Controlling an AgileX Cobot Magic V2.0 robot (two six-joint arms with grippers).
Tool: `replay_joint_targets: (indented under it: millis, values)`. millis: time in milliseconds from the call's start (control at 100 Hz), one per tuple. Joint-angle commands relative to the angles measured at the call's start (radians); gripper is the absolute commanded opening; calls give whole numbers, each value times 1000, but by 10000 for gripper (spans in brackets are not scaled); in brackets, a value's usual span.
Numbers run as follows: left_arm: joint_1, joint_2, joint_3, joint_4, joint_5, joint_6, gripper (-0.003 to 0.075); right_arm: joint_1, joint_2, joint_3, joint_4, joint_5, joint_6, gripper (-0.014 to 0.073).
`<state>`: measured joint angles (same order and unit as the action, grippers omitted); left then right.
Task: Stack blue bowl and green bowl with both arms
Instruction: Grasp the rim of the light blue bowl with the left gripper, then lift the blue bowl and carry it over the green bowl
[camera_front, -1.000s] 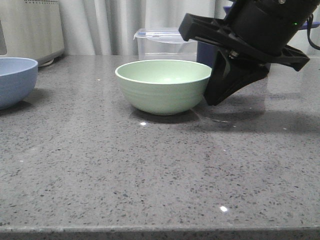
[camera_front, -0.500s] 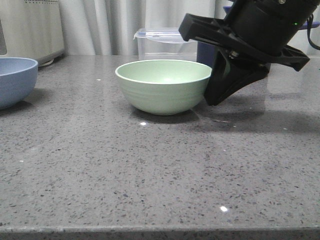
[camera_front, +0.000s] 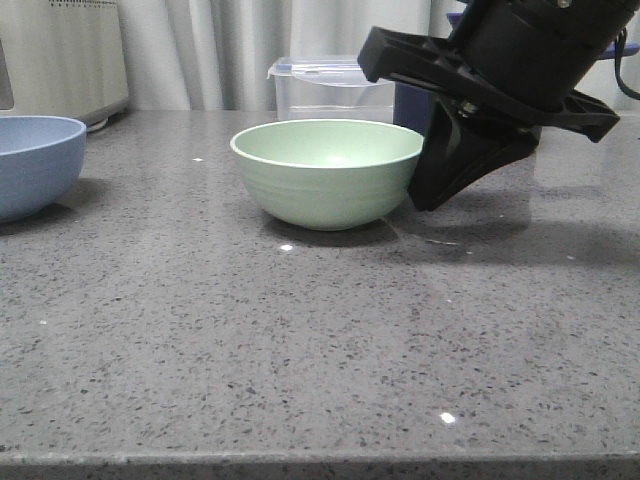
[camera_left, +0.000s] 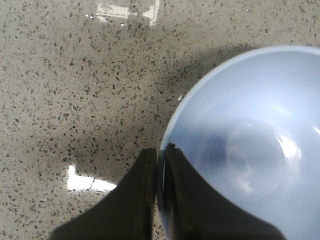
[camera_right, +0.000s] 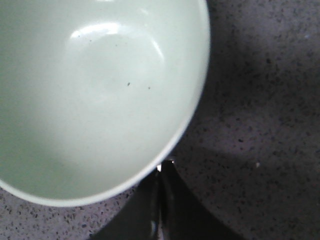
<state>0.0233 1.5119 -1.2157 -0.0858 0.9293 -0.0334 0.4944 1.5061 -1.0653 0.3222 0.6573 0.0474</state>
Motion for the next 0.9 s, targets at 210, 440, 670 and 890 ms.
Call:
replay_joint_targets:
  millis: [210,440,670,890]
  values:
    - [-54,-26,-169,-28,25,40,-20,0,-32,-24,14,-35,-12,-30]
    - [-126,-13,-321,-139,126,85,-20,0,-32,-24,14,-35,-12,-30]
    - [-266,79,-484,-148,222,91,-20,0,-32,-24,14,-35,-12,-30]
    - [-369,188,-609,-148,279,91,-20,0,-32,-24,14,-35,-12,-30]
